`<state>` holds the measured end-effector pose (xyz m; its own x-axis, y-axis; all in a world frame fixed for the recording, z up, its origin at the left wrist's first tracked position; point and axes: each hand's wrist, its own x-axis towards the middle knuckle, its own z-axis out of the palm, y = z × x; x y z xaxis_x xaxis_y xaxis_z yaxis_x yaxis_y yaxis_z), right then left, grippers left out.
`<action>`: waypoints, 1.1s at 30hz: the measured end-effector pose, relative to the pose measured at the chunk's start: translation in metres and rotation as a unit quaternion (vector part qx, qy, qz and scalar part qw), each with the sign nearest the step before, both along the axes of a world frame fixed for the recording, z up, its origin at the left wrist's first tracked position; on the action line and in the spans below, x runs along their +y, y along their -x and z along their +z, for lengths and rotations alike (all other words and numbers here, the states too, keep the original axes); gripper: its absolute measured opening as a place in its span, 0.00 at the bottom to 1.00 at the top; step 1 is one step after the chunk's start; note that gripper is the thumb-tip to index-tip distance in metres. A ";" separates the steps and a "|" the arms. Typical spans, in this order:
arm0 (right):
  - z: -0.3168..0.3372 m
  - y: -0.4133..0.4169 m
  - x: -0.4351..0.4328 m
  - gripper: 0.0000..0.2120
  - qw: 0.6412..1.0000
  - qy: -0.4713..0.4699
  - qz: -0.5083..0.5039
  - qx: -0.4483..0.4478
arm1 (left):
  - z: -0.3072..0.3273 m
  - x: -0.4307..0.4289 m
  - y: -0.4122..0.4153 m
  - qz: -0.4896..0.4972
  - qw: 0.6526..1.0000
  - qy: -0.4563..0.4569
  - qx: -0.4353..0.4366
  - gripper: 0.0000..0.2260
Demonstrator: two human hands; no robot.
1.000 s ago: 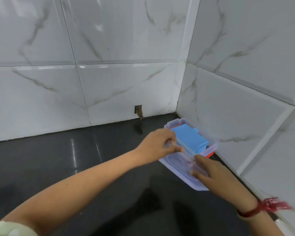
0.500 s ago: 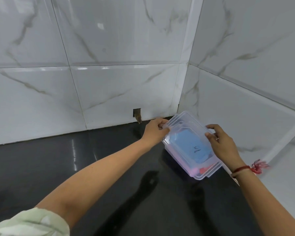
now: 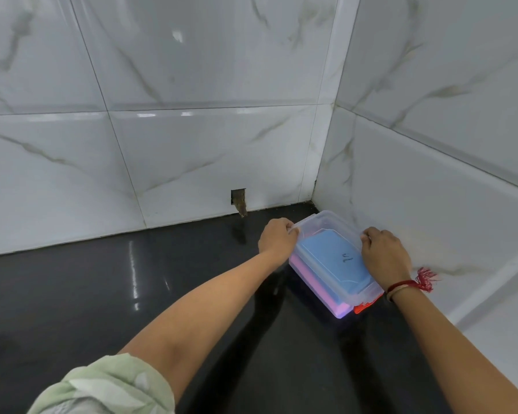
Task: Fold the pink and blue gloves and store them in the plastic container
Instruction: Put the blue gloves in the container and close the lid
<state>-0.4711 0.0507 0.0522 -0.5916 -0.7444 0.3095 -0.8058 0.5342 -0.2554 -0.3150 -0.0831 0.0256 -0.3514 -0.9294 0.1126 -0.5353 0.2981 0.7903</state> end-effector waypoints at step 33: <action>-0.013 0.000 -0.009 0.12 0.996 -0.053 -0.044 -0.050 | 0.000 0.002 0.029 0.070 0.917 -0.366 0.140 0.24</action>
